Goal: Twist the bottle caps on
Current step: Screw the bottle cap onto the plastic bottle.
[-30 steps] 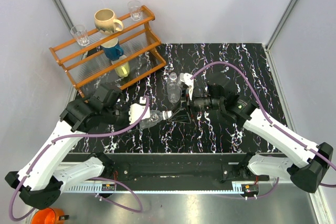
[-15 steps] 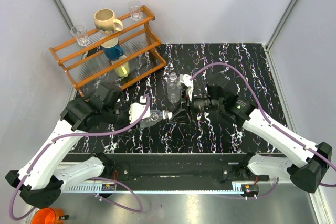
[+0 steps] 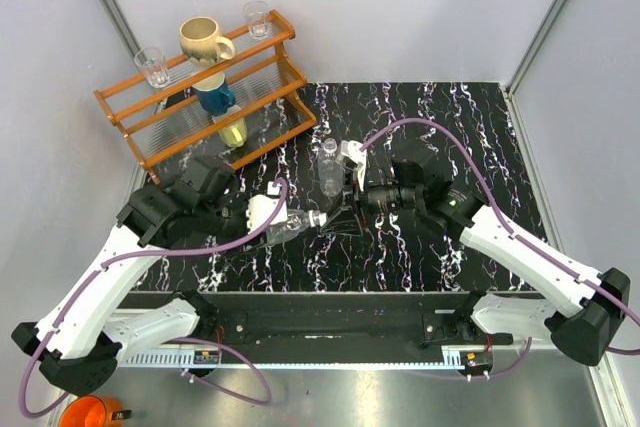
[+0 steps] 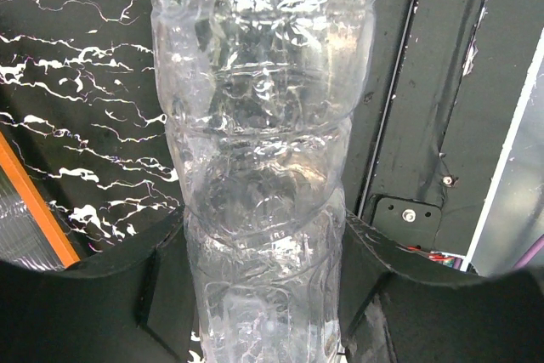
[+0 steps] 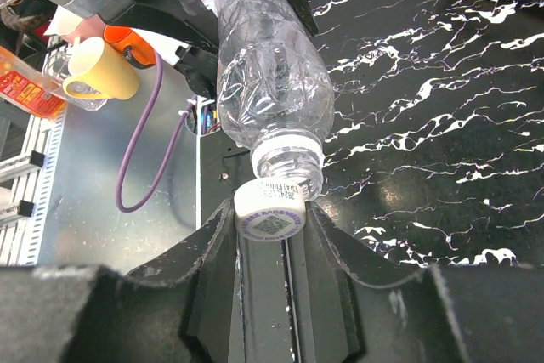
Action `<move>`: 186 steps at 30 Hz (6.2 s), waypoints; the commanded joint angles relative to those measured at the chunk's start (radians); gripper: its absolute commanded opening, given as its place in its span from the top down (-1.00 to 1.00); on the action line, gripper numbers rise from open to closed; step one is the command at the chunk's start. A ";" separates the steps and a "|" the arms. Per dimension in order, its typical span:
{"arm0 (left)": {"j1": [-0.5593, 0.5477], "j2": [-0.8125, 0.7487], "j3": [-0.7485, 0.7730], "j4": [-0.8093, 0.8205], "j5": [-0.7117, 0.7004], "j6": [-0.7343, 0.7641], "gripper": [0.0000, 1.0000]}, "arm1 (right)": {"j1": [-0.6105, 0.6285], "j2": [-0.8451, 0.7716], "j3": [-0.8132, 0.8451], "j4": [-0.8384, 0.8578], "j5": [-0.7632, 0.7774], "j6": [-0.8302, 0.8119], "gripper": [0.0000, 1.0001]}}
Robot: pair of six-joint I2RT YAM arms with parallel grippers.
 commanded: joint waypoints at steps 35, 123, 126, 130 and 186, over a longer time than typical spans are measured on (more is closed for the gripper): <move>-0.013 0.010 0.043 -0.009 0.103 0.081 0.24 | 0.078 -0.041 0.066 -0.070 0.063 -0.151 0.76; -0.033 0.073 0.066 0.024 0.036 -0.008 0.28 | 0.081 -0.046 0.072 -0.114 0.022 -0.134 0.80; -0.033 0.071 0.071 0.016 0.037 -0.010 0.29 | 0.081 -0.043 0.063 -0.117 0.052 -0.145 0.81; -0.033 0.061 0.061 0.007 0.040 -0.010 0.30 | 0.081 -0.047 0.052 -0.139 0.099 -0.165 0.81; -0.037 0.014 0.071 -0.042 0.109 0.000 0.31 | 0.056 0.006 0.138 -0.169 0.039 -0.174 0.85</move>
